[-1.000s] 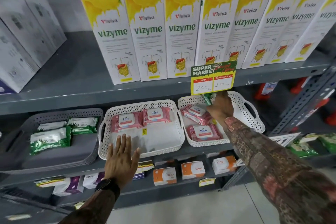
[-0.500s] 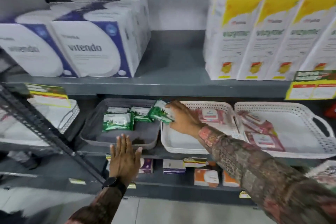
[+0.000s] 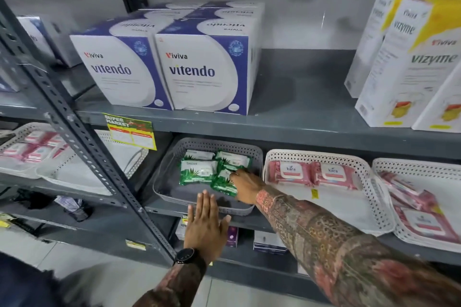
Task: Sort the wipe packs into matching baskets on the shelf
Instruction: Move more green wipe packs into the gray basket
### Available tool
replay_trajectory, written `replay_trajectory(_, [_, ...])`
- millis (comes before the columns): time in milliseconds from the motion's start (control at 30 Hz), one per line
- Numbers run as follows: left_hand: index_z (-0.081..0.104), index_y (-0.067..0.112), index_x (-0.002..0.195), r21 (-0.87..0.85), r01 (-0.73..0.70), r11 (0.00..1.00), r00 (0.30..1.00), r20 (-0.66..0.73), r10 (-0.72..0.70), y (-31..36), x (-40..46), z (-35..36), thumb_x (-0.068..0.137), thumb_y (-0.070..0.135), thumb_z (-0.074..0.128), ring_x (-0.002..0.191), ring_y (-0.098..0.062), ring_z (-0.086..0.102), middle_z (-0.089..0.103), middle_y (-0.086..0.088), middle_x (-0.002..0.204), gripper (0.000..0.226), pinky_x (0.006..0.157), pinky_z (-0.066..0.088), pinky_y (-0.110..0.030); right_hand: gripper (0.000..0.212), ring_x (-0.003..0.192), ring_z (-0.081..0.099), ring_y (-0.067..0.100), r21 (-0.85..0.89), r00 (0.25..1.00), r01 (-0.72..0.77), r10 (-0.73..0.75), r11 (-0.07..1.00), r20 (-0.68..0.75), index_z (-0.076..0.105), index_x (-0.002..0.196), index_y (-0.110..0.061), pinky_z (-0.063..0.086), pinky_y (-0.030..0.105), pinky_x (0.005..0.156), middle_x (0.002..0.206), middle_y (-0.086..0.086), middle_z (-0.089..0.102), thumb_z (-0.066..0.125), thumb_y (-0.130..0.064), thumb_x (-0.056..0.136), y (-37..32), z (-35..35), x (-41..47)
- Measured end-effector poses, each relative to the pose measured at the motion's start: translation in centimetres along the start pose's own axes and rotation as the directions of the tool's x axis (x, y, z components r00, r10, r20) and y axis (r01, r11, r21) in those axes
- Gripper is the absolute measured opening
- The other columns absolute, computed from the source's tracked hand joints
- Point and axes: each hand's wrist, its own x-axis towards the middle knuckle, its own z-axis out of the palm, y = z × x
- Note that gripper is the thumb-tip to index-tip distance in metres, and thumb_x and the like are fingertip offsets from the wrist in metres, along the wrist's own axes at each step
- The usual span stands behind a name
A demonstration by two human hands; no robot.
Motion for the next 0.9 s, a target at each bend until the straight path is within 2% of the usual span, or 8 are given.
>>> replay_trajectory(167, [-0.006,0.011,0.162,-0.014,0.017,1.000,0.999,-0.044,-0.018,0.5,0.1,-0.1,0.094,0.063,-0.006,0.156,-0.026,-0.019,-0.017,-0.012,0.169,0.086,0.127,-0.011,-0.046,0.059,0.138,0.049,0.033,0.097,0.988,0.076,-0.062,0.992,-0.141,0.052,0.144,-0.018,0.047,0.048,0.112,0.157,0.009,0.041,0.067,-0.009,0.088,1.4,-2.6,-1.2])
replay_trajectory(300, [0.004,0.009,0.163,-0.070,-0.068,0.995,0.990,-0.128,0.059,4.5,1.6,-0.1,0.101,0.056,0.009,0.157,-0.024,-0.013,-0.008,-0.009,0.170,0.077,0.128,-0.007,-0.048,0.048,0.131,0.052,0.030,0.118,0.924,0.073,-0.023,0.990,-0.381,0.056,0.138,-0.016,0.053,0.043,0.101,0.148,0.007,0.049,0.065,-0.015,0.091,5.5,-5.1,-5.8])
replay_trajectory(467, [0.014,0.007,0.162,-0.071,-0.282,0.957,0.952,-0.144,0.270,12.5,3.7,1.6,0.104,0.055,0.015,0.159,-0.024,-0.007,0.000,-0.010,0.171,0.076,0.129,-0.006,-0.046,0.041,0.127,0.057,0.030,0.216,0.814,-0.124,0.224,0.968,-0.535,0.064,0.131,-0.013,0.053,0.046,0.103,0.141,0.008,0.057,0.064,-0.013,0.090,14.4,-5.8,-13.5])
replay_trajectory(567, [0.015,0.007,0.162,-0.061,-0.311,0.949,0.945,-0.126,0.302,15.0,4.1,3.2,0.103,0.058,0.016,0.157,-0.021,-0.008,0.001,-0.009,0.171,0.078,0.127,-0.009,-0.043,0.042,0.124,0.058,0.029,0.263,0.755,-0.308,0.403,0.914,-0.517,0.065,0.127,-0.018,0.054,0.042,0.101,0.135,0.006,0.061,0.063,-0.012,0.086,19.8,-6.1,-18.1])
replay_trajectory(700, [0.014,0.007,0.162,-0.074,-0.257,0.963,0.964,-0.083,0.251,15.5,4.1,5.2,0.100,0.065,0.009,0.160,-0.027,0.002,0.006,-0.012,0.171,0.085,0.129,0.000,-0.052,0.038,0.115,0.063,0.035,0.298,0.668,-0.545,0.620,0.784,-0.412,0.067,0.125,-0.020,0.054,0.041,0.091,0.125,0.011,0.066,0.063,-0.013,0.087,26.3,-5.8,-23.5])
replay_trajectory(767, [0.007,0.010,0.163,-0.075,-0.264,0.962,0.962,-0.093,0.256,15.6,4.0,5.5,0.099,0.069,0.005,0.160,-0.026,-0.004,-0.001,-0.010,0.171,0.086,0.129,-0.003,-0.050,0.023,0.102,0.067,0.031,0.336,0.708,-0.573,0.658,0.748,-0.257,0.070,0.117,-0.020,0.053,0.036,0.081,0.117,0.009,0.071,0.060,-0.027,0.097,28.4,-5.9,-25.2])
replay_trajectory(833, [-0.003,0.015,0.162,-0.072,-0.260,0.963,0.963,-0.090,0.254,15.5,3.8,5.5,0.099,0.069,0.002,0.159,-0.022,-0.013,-0.011,-0.007,0.171,0.083,0.129,-0.008,-0.046,0.023,0.087,0.067,0.023,0.371,0.775,-0.537,0.617,0.758,-0.138,0.070,0.098,-0.018,0.045,0.030,0.066,0.108,0.007,0.074,0.054,-0.033,0.102,29.3,-6.0,-25.9])
replay_trajectory(900, [-0.005,0.017,0.162,-0.066,-0.251,0.966,0.965,-0.096,0.244,15.8,3.8,5.5,0.100,0.068,0.003,0.158,-0.021,-0.016,-0.014,-0.007,0.171,0.081,0.129,-0.007,-0.047,0.017,0.084,0.066,0.021,0.372,0.754,-0.522,0.619,0.767,-0.218,0.068,0.090,-0.021,0.046,0.029,0.065,0.107,0.004,0.074,0.054,-0.023,0.099,29.8,-6.4,-26.5])
